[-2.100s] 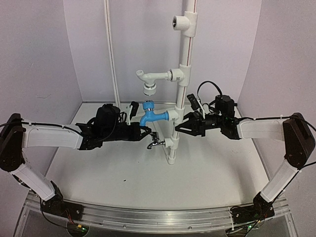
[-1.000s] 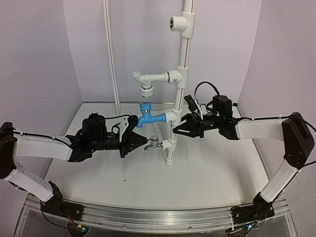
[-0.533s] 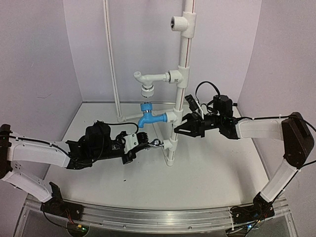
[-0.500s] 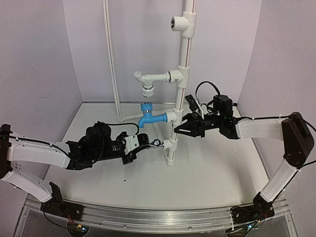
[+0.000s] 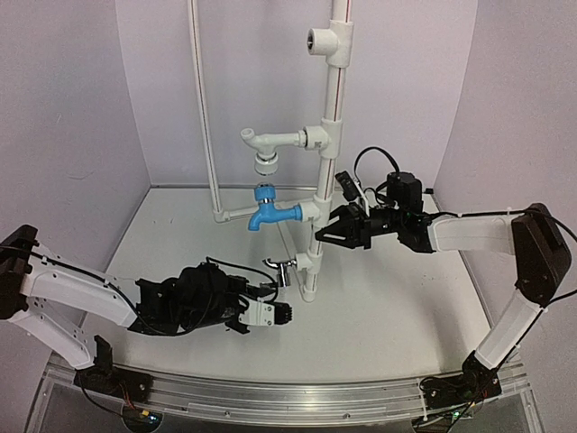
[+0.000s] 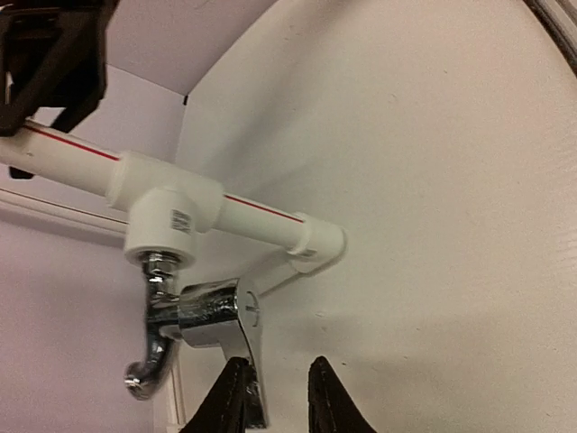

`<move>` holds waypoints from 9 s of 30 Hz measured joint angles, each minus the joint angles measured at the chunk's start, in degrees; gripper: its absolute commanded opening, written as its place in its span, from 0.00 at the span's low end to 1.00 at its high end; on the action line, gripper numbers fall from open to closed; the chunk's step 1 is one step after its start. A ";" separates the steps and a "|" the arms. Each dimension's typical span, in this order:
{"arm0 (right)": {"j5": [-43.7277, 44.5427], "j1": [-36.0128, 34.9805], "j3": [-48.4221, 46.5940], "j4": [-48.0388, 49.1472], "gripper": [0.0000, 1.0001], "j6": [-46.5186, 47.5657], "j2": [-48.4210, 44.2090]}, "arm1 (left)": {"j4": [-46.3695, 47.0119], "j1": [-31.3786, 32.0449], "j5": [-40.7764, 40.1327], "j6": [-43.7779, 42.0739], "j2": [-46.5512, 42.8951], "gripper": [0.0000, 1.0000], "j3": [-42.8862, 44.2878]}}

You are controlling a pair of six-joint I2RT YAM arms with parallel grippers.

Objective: Install the water faucets

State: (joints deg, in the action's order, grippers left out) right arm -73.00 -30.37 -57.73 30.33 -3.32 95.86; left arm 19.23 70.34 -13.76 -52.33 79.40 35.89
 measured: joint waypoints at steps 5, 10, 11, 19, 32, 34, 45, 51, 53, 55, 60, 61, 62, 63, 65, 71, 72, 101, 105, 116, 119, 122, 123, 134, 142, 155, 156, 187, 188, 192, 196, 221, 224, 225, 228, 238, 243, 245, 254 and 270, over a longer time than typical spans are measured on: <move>0.21 -0.09 -0.13 0.01 0.00 -0.17 0.06 | -2.72 1.80 -0.09 1.48 -0.94 0.46 -1.60; 0.25 -0.11 -0.13 0.00 0.00 -0.17 0.06 | -0.85 3.94 0.02 4.50 -4.23 0.46 -1.67; 0.28 -0.11 -0.13 0.00 0.00 -0.17 0.06 | 0.56 4.31 0.26 5.89 -4.92 0.47 -2.06; 0.49 -0.15 -0.13 0.00 0.00 -0.23 0.06 | 17.85 4.60 -1.93 29.32 -8.09 0.81 -9.84; 0.59 -0.15 -0.13 0.15 0.00 -0.61 0.06 | 22.13 -8.75 10.84 74.65 -11.19 0.40 -13.19; 0.65 -0.15 -0.13 0.15 0.00 -0.63 0.06 | 25.19 -8.53 13.66 78.68 -8.48 0.36 -13.48; 1.42 -0.20 -0.13 0.44 0.00 -1.09 0.06 | 48.73 -8.47 20.70 93.40 16.47 0.27 -13.72; 1.63 -0.22 -0.13 0.46 0.00 -1.11 0.06 | 53.00 -8.35 22.65 95.98 21.43 0.22 -11.63; 1.63 -0.20 -0.13 0.46 0.00 -1.11 0.06 | 53.82 -8.25 22.85 96.29 21.75 0.19 -11.19; 1.65 -0.22 -0.13 0.46 0.00 -1.11 0.06 | 54.35 -8.16 23.30 96.48 21.94 0.17 -10.64; 1.69 -0.21 -0.13 0.46 0.00 -1.11 0.06 | 54.76 -8.14 24.74 96.85 22.11 0.14 -7.86; 1.69 -0.20 -0.13 0.46 0.00 -1.11 0.06 | 55.11 -8.14 24.72 96.89 22.30 0.13 -7.49; 1.69 -0.20 -0.13 0.46 0.00 -1.11 0.06 | 55.47 -8.14 24.69 96.94 22.51 0.13 -7.19; 1.69 -0.21 -0.13 0.44 0.00 -1.11 0.06 | 55.84 -8.14 24.58 97.11 22.92 0.12 -7.01; 1.70 -0.22 -0.13 0.45 0.00 -1.11 0.06 | 55.97 -8.15 24.30 97.44 24.04 0.11 -6.76; 1.70 -0.22 -0.13 0.44 0.00 -1.12 0.04 | 55.81 -8.49 22.34 99.01 27.54 0.10 -6.25; 1.69 -0.21 -0.13 0.44 0.00 -1.14 0.04 | 55.80 -8.66 21.78 99.25 27.69 0.10 -6.30; 5.10 -0.20 0.42 1.66 0.00 -2.29 -0.02 | 54.29 -15.03 23.65 103.75 29.28 0.09 -5.90; 5.10 -0.13 0.76 1.62 0.00 -2.31 -0.40 | 54.35 -17.73 21.72 104.50 30.28 0.10 -4.98; 4.71 0.22 1.33 1.66 0.00 -2.33 -0.84 | 54.15 -19.76 21.74 103.75 30.46 0.14 -3.60; 4.64 0.24 1.48 1.74 0.00 -2.33 -0.93 | 54.30 -21.07 23.08 103.75 31.23 0.14 -1.97; 4.67 0.24 1.60 1.75 0.00 -2.33 -1.04 | 54.32 -22.10 24.66 103.76 32.67 0.14 0.56; 4.73 0.24 1.61 1.77 0.00 -2.35 -1.06 | 54.31 -22.33 25.38 103.73 33.17 0.14 1.21; 4.61 0.39 2.14 2.09 0.00 -2.55 -1.39 | 54.17 -23.05 33.40 97.41 34.87 0.16 5.32; 4.14 0.50 2.14 2.03 0.00 -2.64 -1.41 | 52.08 -23.71 34.97 89.39 31.29 0.25 2.92; 3.24 0.75 2.14 1.96 0.00 -2.70 -1.41 | 51.23 -24.23 35.76 75.72 27.72 0.36 -0.40; 3.18 0.77 2.14 1.95 0.00 -2.68 -1.41 | 51.20 -24.23 35.78 74.85 27.54 0.37 -0.54; 1.54 0.44 2.14 1.42 0.00 -2.84 -1.43 | 47.16 -24.02 44.64 80.08 11.69 1.00 -3.02; 1.54 0.44 2.14 1.42 0.00 -2.86 -1.43 | 47.41 -24.33 44.58 81.16 12.47 1.00 -3.02; 1.53 0.44 2.14 1.42 0.00 -2.88 -1.43 | 47.77 -25.21 45.28 83.53 15.99 0.93 -3.00; 1.54 0.44 2.14 1.42 0.00 -2.90 -1.43 | 49.61 -25.28 47.86 83.90 17.87 0.91 -3.00; 1.52 0.44 2.14 1.42 0.00 -2.90 -1.43 | 38.51 -24.00 48.91 77.48 16.28 0.79 5.08; 1.53 0.44 2.14 1.42 0.00 -2.90 -1.43 | 39.25 -23.65 51.15 76.59 16.28 0.70 5.12; 1.52 0.44 2.14 1.42 0.00 -2.90 -1.43 | 39.25 -23.51 51.89 76.15 16.28 0.67 5.19; 1.49 0.46 2.12 1.42 0.00 -2.90 -1.43 | 39.06 -23.00 54.20 75.50 16.27 0.65 5.36; 0.91 0.63 2.01 1.25 0.00 -2.72 -1.41 | 31.15 -22.07 50.92 69.15 13.30 0.65 5.37; -0.69 1.38 2.01 1.07 0.00 -2.62 -1.36 | 25.04 -20.76 45.95 64.28 11.36 0.59 6.09; -0.97 1.47 2.01 1.02 0.00 -2.50 -1.35 | 24.69 -20.43 44.65 63.48 11.29 0.57 6.09; -1.17 1.46 1.99 0.92 0.00 -2.31 -1.30 | 29.01 -19.22 39.73 62.93 11.27 0.63 2.50; 0.77 0.39 1.57 0.90 0.00 -2.89 -1.10 | 45.16 -12.85 32.06 55.14 7.40 0.79 -11.44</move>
State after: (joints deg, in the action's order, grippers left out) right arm -72.23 -29.98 -56.16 31.22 -6.21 94.76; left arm 64.39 57.49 18.30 2.81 86.80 24.45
